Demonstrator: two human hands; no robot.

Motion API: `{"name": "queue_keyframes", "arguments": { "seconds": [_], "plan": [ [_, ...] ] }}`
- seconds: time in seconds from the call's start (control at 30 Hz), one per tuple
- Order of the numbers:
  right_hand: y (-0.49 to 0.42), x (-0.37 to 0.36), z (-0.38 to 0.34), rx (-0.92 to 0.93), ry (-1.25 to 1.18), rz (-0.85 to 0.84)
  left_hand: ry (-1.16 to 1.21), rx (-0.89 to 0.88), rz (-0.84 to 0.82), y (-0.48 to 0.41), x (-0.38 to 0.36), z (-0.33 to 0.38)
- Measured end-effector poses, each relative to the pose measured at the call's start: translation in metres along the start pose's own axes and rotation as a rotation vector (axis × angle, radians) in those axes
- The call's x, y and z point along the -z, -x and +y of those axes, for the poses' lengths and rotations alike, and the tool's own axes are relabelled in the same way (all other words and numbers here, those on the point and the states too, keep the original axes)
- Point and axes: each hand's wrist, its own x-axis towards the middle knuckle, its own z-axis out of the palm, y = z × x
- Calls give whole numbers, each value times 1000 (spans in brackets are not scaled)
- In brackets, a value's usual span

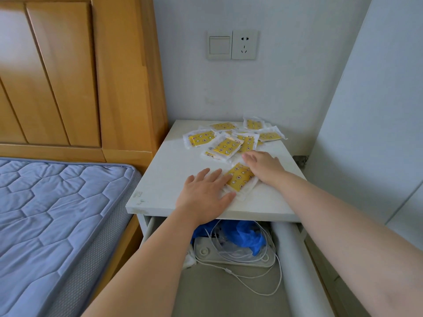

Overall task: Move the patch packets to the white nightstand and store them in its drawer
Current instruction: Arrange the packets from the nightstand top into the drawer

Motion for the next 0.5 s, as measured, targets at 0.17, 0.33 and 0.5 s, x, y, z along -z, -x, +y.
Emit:
{"name": "queue_keyframes", "arguments": {
  "seconds": [0.17,0.33,0.5],
  "plan": [
    [28,9,13,-37,-329,376,37,33,107,2,1,2],
    [34,8,18,-53,-2,221,46,54,118,2,-1,3],
    [46,8,17,-96,167,265,40,56,94,1,2,3]
  ]
}}
